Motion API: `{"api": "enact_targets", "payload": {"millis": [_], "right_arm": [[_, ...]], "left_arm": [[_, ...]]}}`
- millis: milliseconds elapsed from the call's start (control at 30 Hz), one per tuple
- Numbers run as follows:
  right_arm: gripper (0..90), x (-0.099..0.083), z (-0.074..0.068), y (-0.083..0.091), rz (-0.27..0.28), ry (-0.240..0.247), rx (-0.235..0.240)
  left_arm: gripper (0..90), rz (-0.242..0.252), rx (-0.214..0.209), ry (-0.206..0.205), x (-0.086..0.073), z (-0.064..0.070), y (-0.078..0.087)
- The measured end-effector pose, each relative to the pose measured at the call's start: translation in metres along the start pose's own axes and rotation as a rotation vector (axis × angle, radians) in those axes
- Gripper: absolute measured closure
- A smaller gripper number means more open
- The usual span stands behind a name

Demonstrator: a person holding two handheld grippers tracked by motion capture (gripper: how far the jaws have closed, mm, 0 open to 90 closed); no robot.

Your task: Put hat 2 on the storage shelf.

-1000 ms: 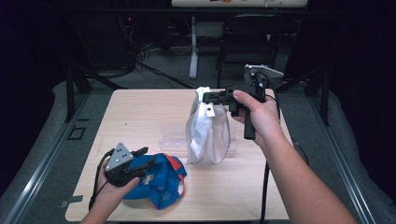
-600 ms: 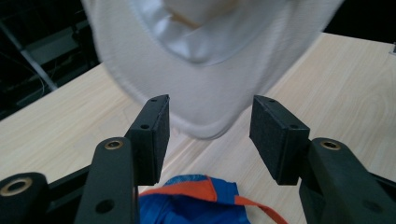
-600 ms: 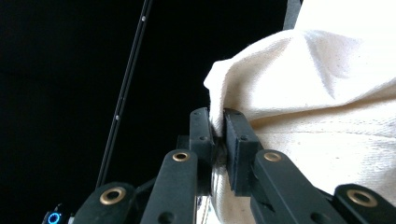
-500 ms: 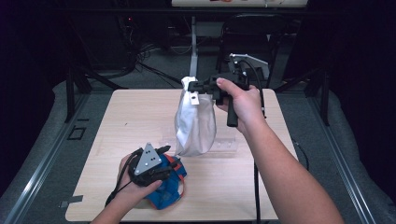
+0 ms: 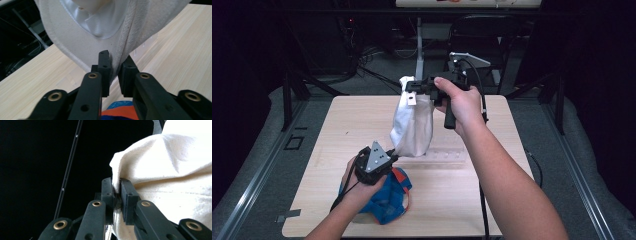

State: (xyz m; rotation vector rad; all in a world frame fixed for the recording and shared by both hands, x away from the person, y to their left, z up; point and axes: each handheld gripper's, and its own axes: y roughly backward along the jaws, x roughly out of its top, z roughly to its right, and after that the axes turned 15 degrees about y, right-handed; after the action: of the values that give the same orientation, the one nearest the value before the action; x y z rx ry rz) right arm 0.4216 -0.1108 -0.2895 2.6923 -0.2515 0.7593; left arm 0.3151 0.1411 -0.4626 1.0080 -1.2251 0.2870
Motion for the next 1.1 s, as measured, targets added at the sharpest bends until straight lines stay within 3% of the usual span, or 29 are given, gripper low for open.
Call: {"api": "enact_targets", "payload": {"millis": [167, 300, 733, 900, 1100], "right_arm": [[83.0, 0.003, 0.003, -0.007, 0.004, -0.004, -0.014], [83.0, 0.004, 0.008, -0.013, 0.003, -0.008, -0.027], [82.9, 0.000, 0.036, -0.023, -0.019, -0.036, -0.066], [82.9, 0.000, 0.043, -0.024, -0.025, -0.043, -0.080], [82.8, -0.003, 0.050, -0.029, -0.027, -0.054, -0.076]], "left_arm": [[83.6, -0.002, -0.066, 0.073, 0.000, -0.022, -0.002], [83.5, -0.010, -0.073, 0.110, 0.000, -0.032, -0.008], [83.5, -0.046, -0.122, 0.155, -0.012, -0.033, -0.042], [83.5, -0.055, -0.132, 0.160, -0.019, -0.034, -0.046], [83.7, -0.038, -0.119, 0.207, -0.029, -0.038, -0.046]]}}
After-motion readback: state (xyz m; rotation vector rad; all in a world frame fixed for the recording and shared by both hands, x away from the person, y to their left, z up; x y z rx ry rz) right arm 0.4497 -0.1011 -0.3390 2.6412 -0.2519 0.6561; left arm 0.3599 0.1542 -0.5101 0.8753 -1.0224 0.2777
